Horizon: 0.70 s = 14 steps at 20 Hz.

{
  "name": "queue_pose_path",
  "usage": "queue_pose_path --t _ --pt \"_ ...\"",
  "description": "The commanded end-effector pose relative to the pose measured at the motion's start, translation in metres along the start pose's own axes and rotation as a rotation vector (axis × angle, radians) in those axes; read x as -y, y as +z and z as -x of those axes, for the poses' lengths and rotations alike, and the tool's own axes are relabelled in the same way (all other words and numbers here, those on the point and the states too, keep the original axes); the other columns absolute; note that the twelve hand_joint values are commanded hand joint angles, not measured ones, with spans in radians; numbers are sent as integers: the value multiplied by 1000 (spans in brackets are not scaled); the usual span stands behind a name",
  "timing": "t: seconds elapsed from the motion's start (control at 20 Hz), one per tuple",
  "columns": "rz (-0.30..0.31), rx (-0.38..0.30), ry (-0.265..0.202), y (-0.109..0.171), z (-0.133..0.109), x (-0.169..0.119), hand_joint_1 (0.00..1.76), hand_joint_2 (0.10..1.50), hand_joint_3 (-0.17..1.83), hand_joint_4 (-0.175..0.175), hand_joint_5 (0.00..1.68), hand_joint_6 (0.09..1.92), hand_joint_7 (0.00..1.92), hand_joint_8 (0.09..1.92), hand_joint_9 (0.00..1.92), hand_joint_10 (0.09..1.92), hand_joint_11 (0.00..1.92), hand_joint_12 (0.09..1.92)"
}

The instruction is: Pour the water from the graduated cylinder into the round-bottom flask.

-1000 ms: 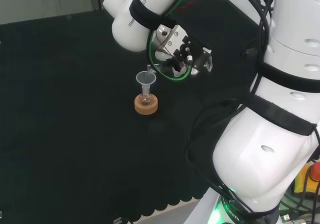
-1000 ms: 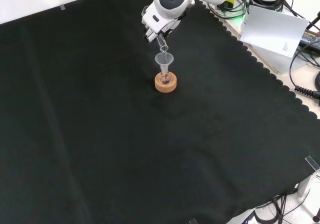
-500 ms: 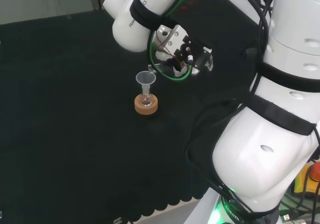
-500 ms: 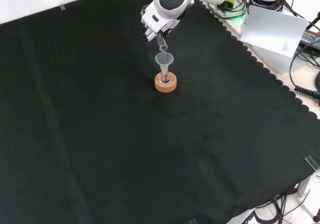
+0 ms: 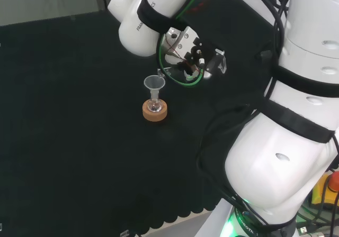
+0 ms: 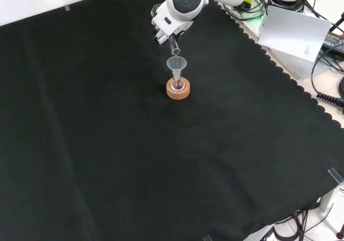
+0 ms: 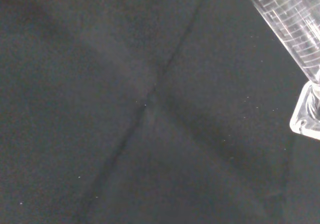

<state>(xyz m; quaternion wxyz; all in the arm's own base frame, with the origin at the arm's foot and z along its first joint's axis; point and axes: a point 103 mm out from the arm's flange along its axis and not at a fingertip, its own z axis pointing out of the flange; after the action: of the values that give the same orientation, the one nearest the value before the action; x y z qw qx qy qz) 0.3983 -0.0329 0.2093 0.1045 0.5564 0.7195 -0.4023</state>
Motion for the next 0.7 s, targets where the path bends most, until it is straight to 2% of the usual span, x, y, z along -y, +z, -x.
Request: queue_pose_path --t 0.05,0.7 --pt "-3 11 2 -1 0 0 1139 1254 -175 -175 892 1173 1467 241 1642 87 1352 639" --pt "0 17 -1 -4 1 1 1138 1254 -175 -175 892 1174 1467 240 1640 87 1351 640"
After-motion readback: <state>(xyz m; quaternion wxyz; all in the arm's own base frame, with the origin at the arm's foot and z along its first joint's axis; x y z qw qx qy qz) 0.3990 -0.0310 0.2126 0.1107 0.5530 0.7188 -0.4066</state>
